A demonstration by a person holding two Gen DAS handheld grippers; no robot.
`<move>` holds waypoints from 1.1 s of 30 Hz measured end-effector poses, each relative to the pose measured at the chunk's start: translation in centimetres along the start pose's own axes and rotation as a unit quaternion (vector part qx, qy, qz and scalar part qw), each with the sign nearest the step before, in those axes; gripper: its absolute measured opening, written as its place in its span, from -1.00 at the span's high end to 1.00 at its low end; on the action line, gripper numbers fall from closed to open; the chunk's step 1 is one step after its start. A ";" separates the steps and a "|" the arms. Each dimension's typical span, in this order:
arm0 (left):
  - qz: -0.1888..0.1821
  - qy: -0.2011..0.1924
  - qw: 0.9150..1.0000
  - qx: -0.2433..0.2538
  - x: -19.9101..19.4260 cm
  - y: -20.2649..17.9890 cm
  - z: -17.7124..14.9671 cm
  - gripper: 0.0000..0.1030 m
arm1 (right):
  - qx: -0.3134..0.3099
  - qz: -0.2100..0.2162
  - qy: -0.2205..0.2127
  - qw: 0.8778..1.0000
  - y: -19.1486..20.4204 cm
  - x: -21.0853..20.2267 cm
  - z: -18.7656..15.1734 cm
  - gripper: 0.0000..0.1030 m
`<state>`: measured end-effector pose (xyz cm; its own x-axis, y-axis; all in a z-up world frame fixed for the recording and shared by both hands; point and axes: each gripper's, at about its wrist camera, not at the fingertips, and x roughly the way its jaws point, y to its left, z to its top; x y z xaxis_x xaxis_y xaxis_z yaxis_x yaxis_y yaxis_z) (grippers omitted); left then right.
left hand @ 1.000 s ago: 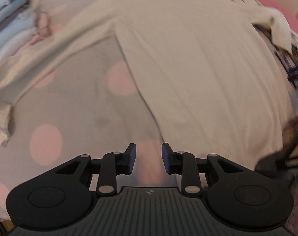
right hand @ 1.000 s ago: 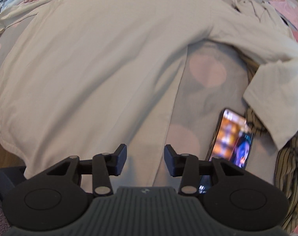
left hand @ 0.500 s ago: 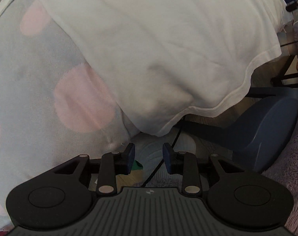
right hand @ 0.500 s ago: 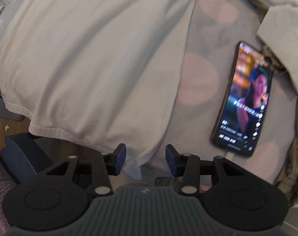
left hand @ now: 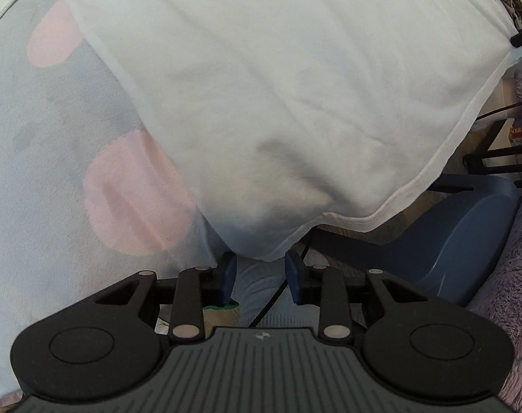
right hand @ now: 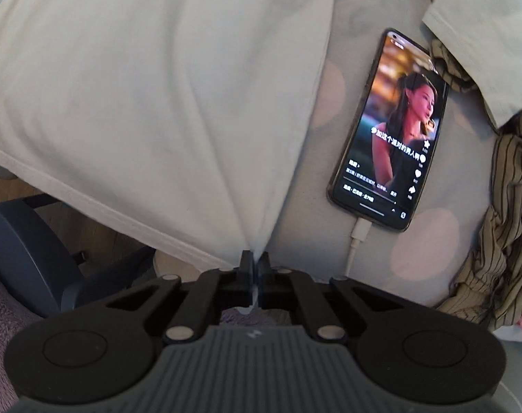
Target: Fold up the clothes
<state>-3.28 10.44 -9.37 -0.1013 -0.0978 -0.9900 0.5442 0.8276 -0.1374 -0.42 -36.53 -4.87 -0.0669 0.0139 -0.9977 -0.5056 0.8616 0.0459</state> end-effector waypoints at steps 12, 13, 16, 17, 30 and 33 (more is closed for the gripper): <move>-0.031 -0.031 0.999 -0.013 -3.1 -1.0 -1.0 0.99 | -0.050 0.006 0.003 0.999 1.0 -2.8 0.1 0.95; -0.034 -0.038 0.999 -0.018 -4.2 -1.1 -1.0 0.99 | -0.057 0.008 0.002 0.998 1.0 -3.6 0.1 0.95; -0.043 -0.059 0.997 -0.041 -7.3 -0.5 -1.3 0.99 | -0.068 0.020 -0.006 0.997 0.7 -6.7 0.0 0.95; -0.050 -0.066 0.995 -0.047 -8.4 0.2 -1.1 0.99 | -0.070 0.021 -0.006 0.997 0.6 -7.5 -0.1 0.95; -0.046 0.012 0.996 -0.072 -3.7 -0.2 -1.8 0.99 | -0.066 0.018 0.068 0.995 2.3 -2.1 0.0 0.95; -0.044 0.020 0.996 -0.078 -3.1 -0.4 -1.5 0.98 | -0.061 0.023 0.070 0.995 2.1 -1.6 0.3 0.94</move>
<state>-4.43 11.22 -6.17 -0.1786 -0.1548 -0.9717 0.3965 0.8925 -0.2150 -1.15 -34.56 -3.23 -0.2075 -0.0265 -0.9779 -0.5997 0.7932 0.1057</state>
